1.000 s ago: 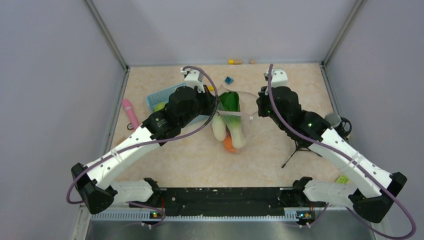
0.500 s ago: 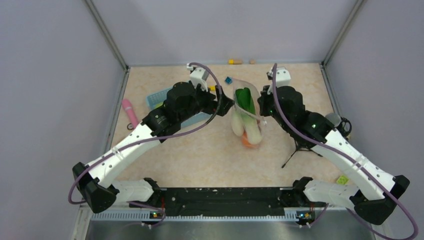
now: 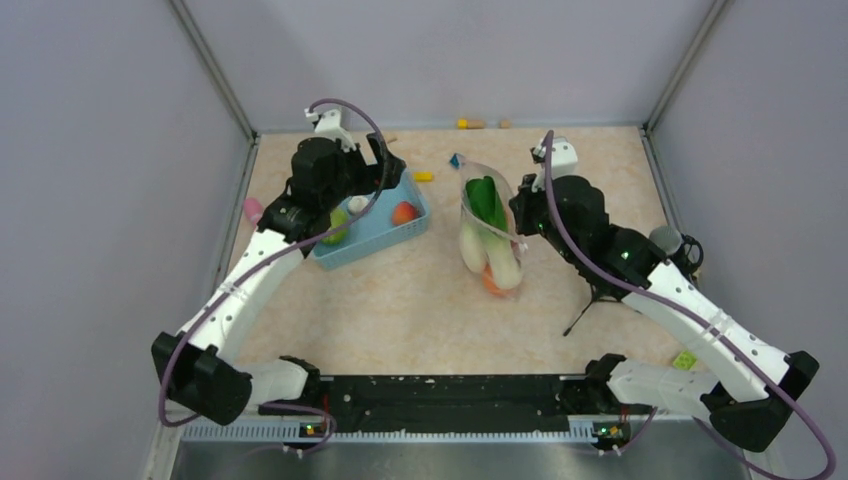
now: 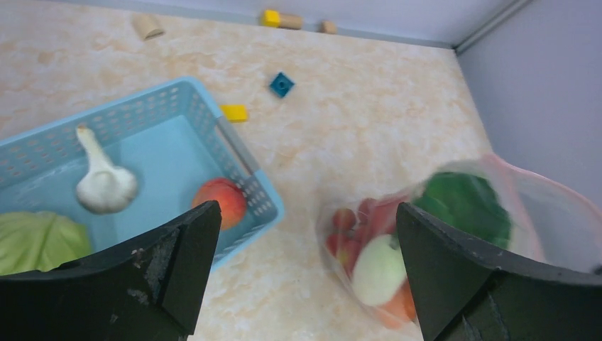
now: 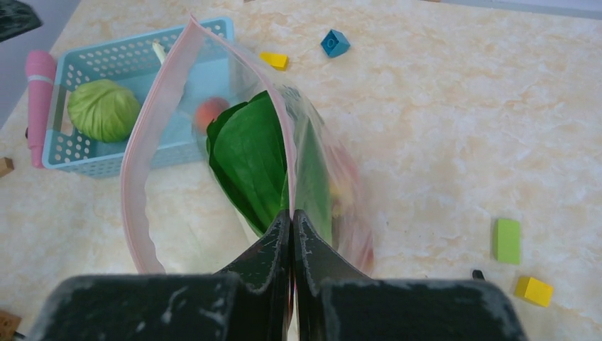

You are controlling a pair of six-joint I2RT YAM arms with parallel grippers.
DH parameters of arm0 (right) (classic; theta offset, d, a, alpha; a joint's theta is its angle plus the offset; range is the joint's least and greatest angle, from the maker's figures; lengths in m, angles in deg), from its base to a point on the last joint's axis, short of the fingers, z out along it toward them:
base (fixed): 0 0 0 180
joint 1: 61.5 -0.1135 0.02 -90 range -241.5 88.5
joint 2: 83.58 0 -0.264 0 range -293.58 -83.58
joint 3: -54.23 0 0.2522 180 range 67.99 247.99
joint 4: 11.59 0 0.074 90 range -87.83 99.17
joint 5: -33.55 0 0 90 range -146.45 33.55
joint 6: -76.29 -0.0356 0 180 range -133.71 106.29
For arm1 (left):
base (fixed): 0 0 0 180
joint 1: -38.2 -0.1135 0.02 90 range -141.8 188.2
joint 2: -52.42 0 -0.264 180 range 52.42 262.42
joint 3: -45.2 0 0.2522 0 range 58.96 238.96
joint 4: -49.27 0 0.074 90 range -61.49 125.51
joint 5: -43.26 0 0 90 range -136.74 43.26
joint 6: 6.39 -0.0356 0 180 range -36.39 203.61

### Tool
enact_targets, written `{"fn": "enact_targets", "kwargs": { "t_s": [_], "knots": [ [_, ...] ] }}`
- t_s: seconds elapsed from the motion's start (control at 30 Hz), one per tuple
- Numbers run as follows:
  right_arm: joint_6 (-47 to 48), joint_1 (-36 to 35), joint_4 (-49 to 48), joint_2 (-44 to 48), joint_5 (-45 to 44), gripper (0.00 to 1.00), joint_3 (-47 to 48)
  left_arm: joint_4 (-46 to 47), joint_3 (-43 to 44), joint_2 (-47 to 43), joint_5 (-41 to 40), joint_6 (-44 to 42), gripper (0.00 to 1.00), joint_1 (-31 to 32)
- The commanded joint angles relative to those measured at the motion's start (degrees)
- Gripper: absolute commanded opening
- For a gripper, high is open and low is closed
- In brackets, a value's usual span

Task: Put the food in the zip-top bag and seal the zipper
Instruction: Pick up the fake fruit from the bin.

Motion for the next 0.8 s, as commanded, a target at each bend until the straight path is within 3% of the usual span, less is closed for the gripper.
{"fn": "enact_targets", "kwargs": {
  "t_s": [0.0,0.2,0.37,0.77],
  "knots": [
    [0.1,0.6,-3.3,2.1,1.5,0.0,-0.8,3.4,-1.4,8.3,7.1,1.8,0.98,-6.5],
    [0.6,0.6,-3.2,1.6,2.5,0.0,-0.7,1.7,3.9,24.0,13.1,1.5,0.98,-11.8],
    [0.6,0.6,-3.1,1.7,2.4,0.0,-0.8,-2.5,9.0,34.1,18.5,-1.4,0.98,-12.7],
    [0.9,0.6,-3.1,1.6,2.6,0.0,-0.7,-4.5,14.3,45.2,19.6,-0.9,0.98,-12.7]
  ]
}}
